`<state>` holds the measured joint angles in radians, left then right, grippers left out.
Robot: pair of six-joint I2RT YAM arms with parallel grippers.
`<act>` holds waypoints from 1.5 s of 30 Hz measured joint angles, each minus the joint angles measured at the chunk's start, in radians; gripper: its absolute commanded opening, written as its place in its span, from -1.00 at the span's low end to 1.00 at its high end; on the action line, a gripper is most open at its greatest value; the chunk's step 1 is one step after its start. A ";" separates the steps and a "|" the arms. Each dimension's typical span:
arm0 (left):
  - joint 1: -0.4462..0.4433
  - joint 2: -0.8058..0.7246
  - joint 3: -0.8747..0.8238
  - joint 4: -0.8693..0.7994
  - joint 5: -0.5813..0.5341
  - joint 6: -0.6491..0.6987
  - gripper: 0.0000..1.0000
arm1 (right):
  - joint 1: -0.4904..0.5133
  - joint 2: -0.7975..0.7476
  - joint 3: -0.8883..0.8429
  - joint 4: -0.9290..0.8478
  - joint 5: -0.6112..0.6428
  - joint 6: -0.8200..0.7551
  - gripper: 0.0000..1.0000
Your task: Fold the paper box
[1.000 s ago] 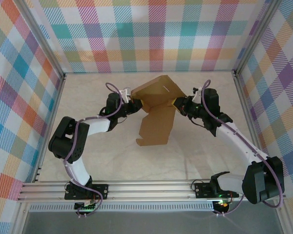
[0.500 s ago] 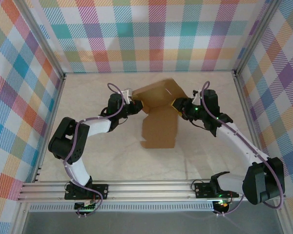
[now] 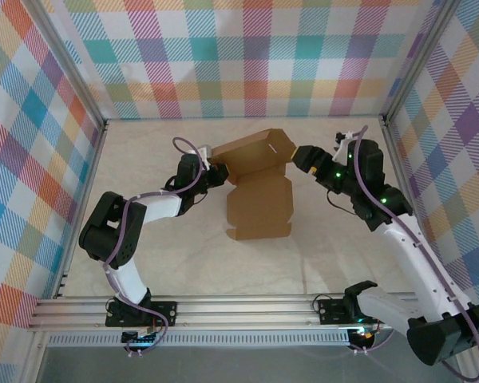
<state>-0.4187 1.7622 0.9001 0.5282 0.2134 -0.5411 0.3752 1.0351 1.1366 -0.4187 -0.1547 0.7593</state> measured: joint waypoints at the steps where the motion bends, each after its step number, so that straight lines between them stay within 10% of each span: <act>1: 0.000 0.000 0.000 -0.001 -0.013 0.012 -1.00 | 0.024 0.016 0.041 -0.026 0.019 -0.019 0.59; 17: 0.000 -0.032 -0.014 -0.030 -0.134 0.099 -1.00 | 0.309 0.573 0.689 -0.284 0.334 -0.271 0.37; 45: 0.000 -0.035 -0.015 -0.037 -0.137 0.052 -1.00 | 0.258 0.738 0.759 -0.391 0.268 -0.164 -0.65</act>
<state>-0.4183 1.7267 0.8848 0.4915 0.0761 -0.4892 0.6331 1.7729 1.8954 -0.8101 0.1131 0.5953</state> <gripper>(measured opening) 0.064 0.240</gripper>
